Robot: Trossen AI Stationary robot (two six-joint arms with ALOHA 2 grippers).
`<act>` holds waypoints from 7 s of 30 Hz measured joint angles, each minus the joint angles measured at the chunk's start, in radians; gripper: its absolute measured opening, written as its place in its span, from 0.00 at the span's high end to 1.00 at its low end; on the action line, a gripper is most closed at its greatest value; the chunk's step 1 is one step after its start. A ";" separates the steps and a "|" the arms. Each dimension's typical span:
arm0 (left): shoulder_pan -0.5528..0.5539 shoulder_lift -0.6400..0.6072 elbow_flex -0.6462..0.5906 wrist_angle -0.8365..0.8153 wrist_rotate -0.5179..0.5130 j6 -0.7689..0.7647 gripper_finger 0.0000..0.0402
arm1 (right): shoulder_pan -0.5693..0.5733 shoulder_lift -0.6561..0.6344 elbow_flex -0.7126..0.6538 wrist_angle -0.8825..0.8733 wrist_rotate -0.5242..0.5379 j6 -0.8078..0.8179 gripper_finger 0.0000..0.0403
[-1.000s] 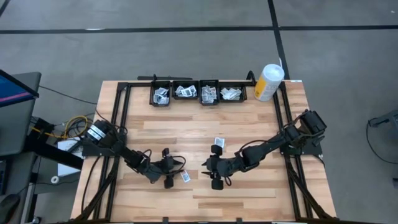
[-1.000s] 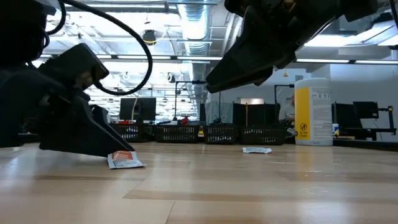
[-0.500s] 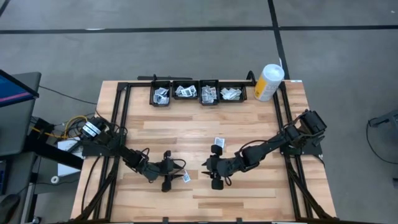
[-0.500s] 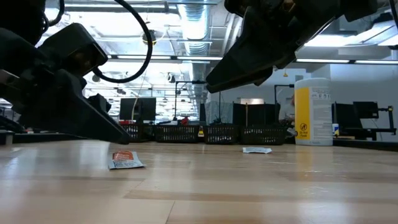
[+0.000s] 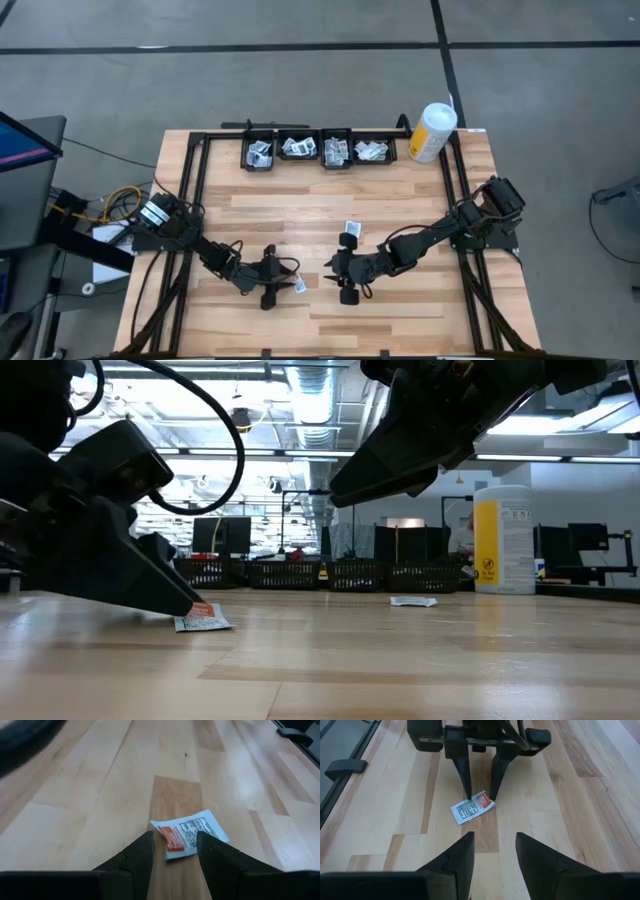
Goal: Pick & Place First Aid Supplies
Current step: Put the orange ointment pack into the middle right black bin, then put the black towelette pack into the middle left black bin
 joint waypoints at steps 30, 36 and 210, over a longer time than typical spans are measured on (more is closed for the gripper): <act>0.029 0.009 -0.005 0.049 0.021 0.085 0.96 | 0.000 0.000 0.000 0.000 0.002 -0.031 0.67; 0.030 0.013 -0.004 0.115 -0.014 0.183 0.98 | -0.017 0.000 0.000 -0.001 0.002 -0.118 0.67; 0.154 -0.239 0.106 -0.125 0.157 0.221 0.79 | -0.206 0.080 -0.428 0.391 0.179 0.166 0.39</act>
